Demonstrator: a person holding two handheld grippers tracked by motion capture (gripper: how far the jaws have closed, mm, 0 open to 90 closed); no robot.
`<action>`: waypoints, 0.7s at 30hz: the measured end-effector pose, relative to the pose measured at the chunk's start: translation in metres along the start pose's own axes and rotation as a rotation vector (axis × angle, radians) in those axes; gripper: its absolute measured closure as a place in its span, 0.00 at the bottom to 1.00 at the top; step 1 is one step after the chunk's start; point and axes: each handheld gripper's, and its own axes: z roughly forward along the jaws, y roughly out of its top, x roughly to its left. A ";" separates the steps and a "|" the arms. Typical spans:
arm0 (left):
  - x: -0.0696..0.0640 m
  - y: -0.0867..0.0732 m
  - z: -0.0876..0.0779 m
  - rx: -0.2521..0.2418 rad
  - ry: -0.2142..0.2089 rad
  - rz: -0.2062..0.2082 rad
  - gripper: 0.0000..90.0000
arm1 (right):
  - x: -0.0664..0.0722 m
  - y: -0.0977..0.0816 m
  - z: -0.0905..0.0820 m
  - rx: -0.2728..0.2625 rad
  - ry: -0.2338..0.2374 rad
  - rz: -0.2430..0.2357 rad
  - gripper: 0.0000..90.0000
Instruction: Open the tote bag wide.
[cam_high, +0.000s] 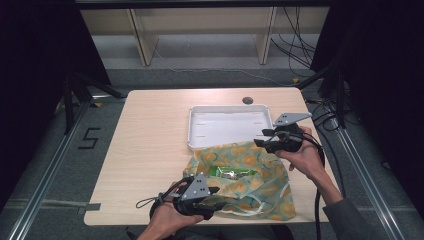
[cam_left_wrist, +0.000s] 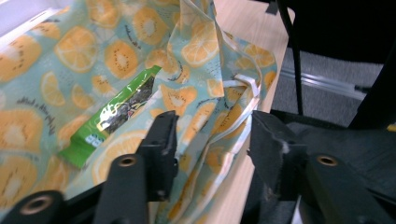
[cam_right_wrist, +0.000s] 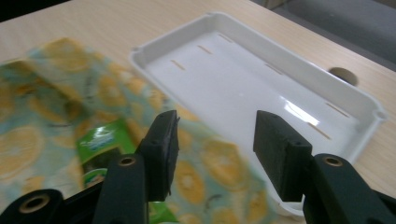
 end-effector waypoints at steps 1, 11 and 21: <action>-0.001 -0.004 -0.004 -0.017 0.004 -0.013 0.60 | 0.005 0.000 -0.001 0.008 -0.002 0.006 0.56; -0.011 -0.035 -0.008 0.022 0.032 -0.109 0.85 | 0.025 -0.003 0.016 0.064 0.076 -0.044 0.53; -0.008 -0.043 0.003 0.071 0.059 -0.108 0.99 | 0.035 -0.010 0.035 0.114 0.102 -0.054 0.53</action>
